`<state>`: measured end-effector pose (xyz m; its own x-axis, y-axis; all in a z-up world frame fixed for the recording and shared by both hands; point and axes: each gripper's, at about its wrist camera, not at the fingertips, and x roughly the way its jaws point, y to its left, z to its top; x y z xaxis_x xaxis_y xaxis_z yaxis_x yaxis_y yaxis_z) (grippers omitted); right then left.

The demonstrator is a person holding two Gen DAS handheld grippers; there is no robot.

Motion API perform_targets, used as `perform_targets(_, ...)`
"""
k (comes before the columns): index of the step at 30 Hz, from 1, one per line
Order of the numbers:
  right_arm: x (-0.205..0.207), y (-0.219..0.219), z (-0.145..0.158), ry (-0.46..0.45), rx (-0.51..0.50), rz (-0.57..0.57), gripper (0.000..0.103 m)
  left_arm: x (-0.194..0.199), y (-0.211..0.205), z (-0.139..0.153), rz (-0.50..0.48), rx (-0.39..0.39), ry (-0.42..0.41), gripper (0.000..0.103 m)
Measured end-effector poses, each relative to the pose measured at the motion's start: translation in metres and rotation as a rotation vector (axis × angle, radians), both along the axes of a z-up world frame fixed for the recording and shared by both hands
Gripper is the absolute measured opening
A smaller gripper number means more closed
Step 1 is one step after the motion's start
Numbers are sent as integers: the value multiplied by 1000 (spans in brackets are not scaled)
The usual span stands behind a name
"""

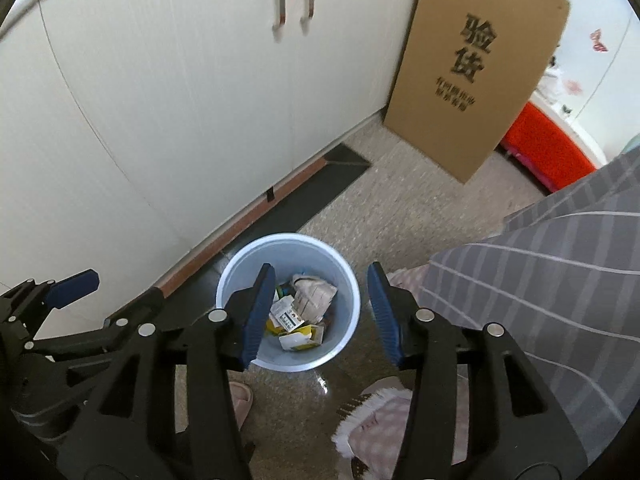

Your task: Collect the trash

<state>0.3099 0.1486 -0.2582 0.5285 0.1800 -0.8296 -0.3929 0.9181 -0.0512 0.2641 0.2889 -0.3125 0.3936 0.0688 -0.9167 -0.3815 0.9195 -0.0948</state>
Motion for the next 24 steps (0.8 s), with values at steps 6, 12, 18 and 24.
perform_targets(6, -40, -30, 83, -132, 54, -33, 57, -20, -26, 75, -44, 51, -131, 76)
perform_targets(12, -98, -79, 165, -287, 99, -93, 68, -56, -66, 163, -116, 123, -306, 80)
perform_targets(18, -163, -139, 233, -416, 145, -171, 79, -108, -120, 246, -205, 200, -493, 85)
perform_targets(24, -232, -187, 280, -538, 172, -220, 86, -159, -168, 307, -262, 255, -630, 88)
